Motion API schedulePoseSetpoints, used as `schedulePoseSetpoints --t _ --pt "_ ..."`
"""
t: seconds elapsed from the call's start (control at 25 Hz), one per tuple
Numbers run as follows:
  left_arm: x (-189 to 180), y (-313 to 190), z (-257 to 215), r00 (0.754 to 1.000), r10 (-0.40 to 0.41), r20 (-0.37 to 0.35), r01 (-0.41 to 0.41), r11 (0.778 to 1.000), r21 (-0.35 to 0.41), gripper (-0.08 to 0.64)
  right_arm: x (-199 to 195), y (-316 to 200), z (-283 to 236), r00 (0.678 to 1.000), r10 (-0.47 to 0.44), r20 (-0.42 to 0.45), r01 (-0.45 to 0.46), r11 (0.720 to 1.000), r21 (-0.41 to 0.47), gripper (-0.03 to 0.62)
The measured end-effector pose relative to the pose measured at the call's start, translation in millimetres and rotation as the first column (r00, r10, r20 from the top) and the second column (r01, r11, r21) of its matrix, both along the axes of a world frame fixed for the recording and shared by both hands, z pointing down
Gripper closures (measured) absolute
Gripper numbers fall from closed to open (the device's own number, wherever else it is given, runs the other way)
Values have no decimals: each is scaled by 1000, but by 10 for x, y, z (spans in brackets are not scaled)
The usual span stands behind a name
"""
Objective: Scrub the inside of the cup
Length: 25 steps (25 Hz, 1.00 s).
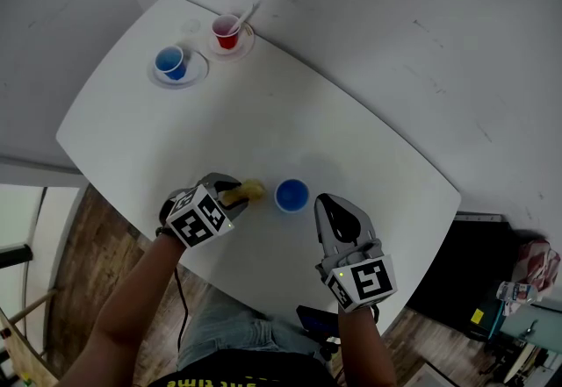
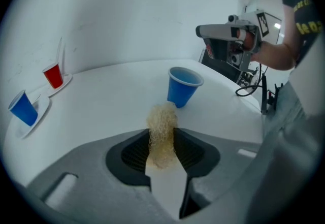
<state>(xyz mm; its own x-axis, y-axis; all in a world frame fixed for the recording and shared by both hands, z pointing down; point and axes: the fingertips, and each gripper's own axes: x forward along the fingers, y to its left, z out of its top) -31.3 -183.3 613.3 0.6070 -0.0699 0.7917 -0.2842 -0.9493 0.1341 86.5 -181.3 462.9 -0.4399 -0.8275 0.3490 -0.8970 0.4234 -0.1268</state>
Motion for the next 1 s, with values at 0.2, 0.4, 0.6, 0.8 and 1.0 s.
schedulePoseSetpoints --t 0.2,0.4,0.6,0.8,1.0 --pt "-11 -8 5 998 -57 8 57 998 -13 416 -112 45 -32 997 -76 14 75 995 69 556" --pt "-12 -15 11 995 -98 11 98 995 -16 416 -240 96 43 989 -149 6 148 984 98 453" --pt "-17 -20 5 992 -126 4 126 992 -13 414 -282 144 172 980 -197 27 192 975 114 355" --pt "-15 -22 10 992 -129 -1 129 992 -17 414 -260 184 383 980 -194 -34 196 976 94 301" --pt "-22 -21 5 991 -132 -1 132 991 -15 414 -319 191 506 974 -212 -75 220 970 105 266"
